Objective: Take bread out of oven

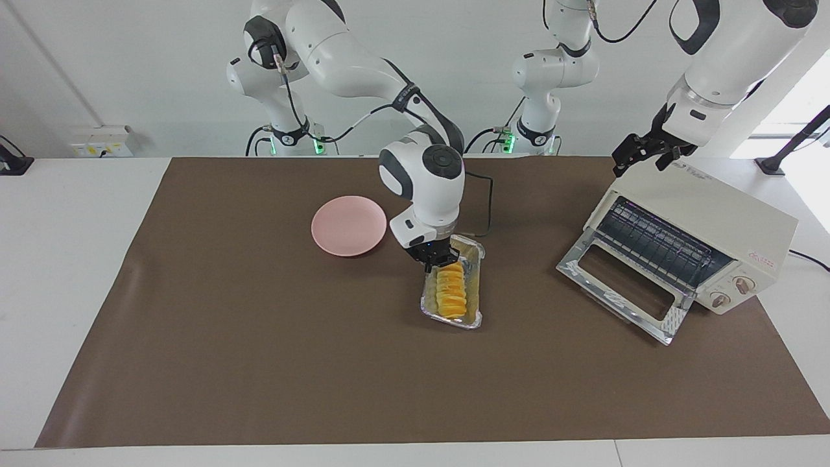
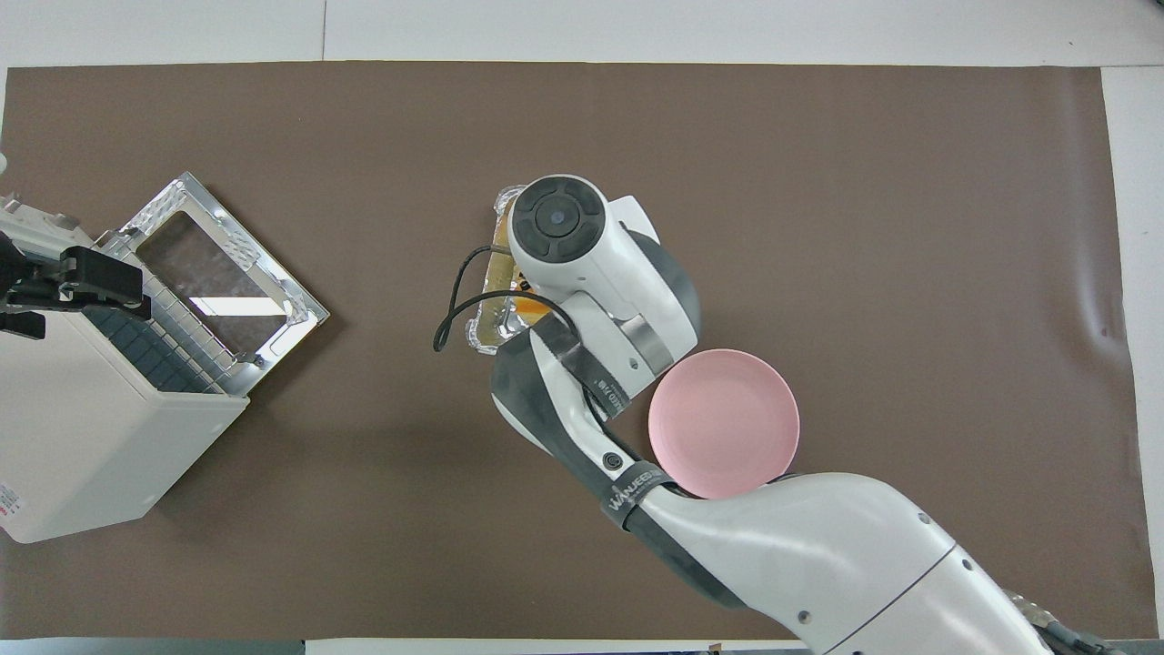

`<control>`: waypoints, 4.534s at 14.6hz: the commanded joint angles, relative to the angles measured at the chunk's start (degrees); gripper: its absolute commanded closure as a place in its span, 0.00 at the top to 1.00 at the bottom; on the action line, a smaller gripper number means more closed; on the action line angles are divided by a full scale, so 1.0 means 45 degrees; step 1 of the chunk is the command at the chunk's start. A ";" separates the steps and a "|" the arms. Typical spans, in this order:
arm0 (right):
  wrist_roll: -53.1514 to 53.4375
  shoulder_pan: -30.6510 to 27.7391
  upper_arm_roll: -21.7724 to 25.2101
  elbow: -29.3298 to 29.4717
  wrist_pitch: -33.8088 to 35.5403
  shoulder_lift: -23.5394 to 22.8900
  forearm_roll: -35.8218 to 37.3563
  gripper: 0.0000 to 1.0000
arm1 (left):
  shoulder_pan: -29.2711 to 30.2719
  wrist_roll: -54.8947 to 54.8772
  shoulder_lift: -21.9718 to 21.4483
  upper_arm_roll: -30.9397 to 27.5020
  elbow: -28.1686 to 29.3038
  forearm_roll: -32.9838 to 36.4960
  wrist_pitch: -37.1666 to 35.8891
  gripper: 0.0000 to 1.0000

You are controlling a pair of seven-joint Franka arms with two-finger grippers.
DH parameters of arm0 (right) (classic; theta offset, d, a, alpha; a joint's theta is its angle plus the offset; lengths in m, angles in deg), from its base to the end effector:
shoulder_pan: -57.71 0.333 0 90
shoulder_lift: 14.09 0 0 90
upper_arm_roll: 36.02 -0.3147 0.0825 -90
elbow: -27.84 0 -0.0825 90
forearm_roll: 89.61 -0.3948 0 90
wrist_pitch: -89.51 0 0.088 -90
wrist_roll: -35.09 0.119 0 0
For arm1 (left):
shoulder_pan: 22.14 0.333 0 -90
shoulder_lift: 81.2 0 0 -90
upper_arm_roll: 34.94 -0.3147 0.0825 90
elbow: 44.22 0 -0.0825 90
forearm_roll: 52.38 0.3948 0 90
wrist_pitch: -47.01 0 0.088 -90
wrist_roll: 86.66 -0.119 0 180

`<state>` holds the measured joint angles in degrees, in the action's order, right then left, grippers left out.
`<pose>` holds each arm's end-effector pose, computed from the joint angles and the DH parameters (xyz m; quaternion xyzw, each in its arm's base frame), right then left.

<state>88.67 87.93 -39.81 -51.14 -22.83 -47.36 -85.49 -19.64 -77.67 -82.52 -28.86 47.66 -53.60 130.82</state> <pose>0.6101 0.3944 0.3596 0.9867 -0.1619 0.0115 0.0099 0.5430 -0.0373 0.5996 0.9971 0.0467 -0.0596 0.0029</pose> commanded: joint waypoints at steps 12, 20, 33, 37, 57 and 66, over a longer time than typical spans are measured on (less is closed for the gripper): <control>-0.9584 -0.5719 -0.0136 -0.1647 -0.2438 -0.0007 -0.1131 0.00 | 0.0090 -0.0104 -0.0194 0.0017 0.0110 -0.0101 -0.0091 1.00; -1.0207 -0.5621 -0.0097 -0.2177 -0.1741 0.0285 -0.0409 1.00 | 0.0090 -0.0104 -0.0194 -0.0003 0.0110 -0.0101 -0.0110 1.00; -0.8025 -0.4509 0.0040 0.0203 -0.0876 -0.0943 0.0409 1.00 | 0.0090 -0.0104 -0.0194 -0.0003 0.0110 -0.0101 -0.0091 1.00; -0.7924 -0.4450 0.0099 0.0696 -0.0973 -0.1491 0.0451 1.00 | 0.0090 -0.0104 -0.0194 -0.0003 0.0110 -0.0101 -0.0091 1.00; -0.7631 -0.4059 0.0216 0.1614 -0.0500 -0.2038 0.0685 1.00 | 0.0090 -0.0104 -0.0194 -0.0003 0.0110 -0.0101 -0.0110 1.00; -0.7221 -0.3883 0.0236 0.1594 -0.1012 -0.2234 0.0959 0.00 | 0.0090 -0.0104 -0.0194 -0.0003 0.0110 -0.0101 -0.0110 1.00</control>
<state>54.92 70.39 -38.89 -44.67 -26.72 -56.89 -82.29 -19.64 -77.67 -82.52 -28.88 47.66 -53.60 130.82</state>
